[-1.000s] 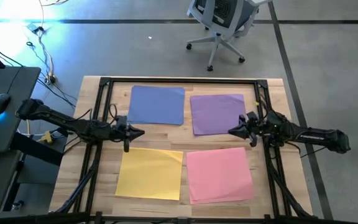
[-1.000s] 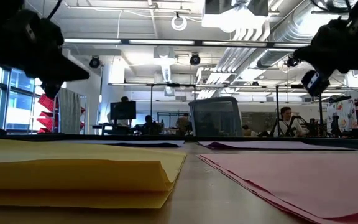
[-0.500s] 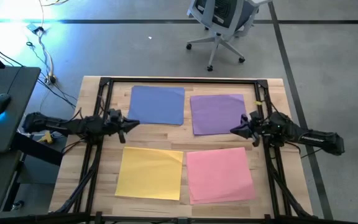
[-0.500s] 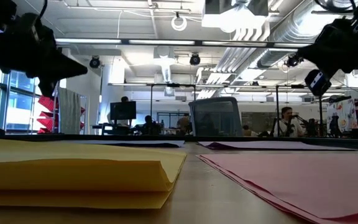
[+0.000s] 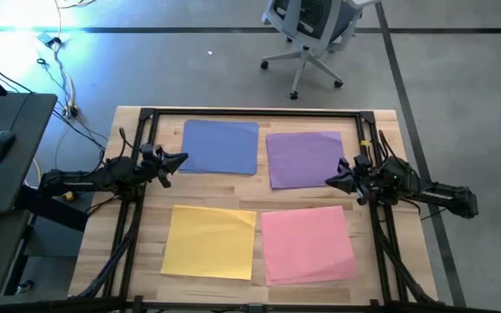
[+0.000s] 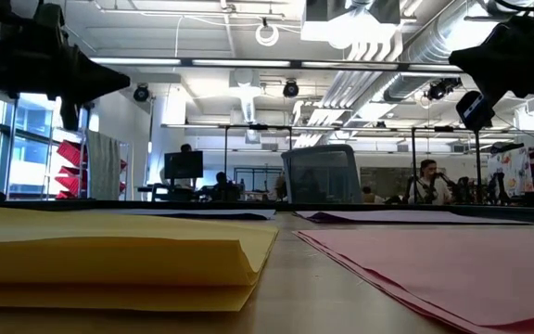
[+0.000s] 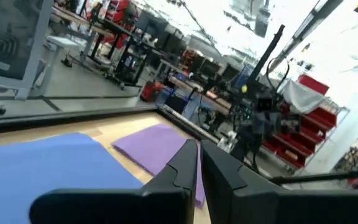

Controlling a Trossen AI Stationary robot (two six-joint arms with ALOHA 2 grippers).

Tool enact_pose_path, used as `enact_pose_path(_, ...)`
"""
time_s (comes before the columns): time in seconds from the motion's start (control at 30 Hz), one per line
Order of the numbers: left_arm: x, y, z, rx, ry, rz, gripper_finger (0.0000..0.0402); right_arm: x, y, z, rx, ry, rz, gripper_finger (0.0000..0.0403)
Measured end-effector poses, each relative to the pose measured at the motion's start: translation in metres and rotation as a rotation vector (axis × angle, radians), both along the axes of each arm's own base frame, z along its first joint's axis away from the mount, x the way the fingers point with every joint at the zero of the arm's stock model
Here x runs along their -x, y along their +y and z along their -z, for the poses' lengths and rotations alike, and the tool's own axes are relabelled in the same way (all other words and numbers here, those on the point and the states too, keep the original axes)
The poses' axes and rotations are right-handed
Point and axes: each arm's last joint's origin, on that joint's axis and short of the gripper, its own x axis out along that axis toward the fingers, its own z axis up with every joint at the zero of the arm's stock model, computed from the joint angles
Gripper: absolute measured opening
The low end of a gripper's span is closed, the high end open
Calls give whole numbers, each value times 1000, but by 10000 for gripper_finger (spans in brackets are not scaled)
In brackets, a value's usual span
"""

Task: Organize paper
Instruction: Return to Home Position

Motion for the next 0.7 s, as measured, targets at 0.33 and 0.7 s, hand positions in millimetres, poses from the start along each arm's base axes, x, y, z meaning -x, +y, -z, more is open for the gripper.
enact_pose_path(0.33,0,0,1,0,11,0,0,0,1,2,-5,19,-3,0)
enact_pose_path(0.7,0,0,1,0,9,-1,0,-1,15,2,-2,20,-159,0)
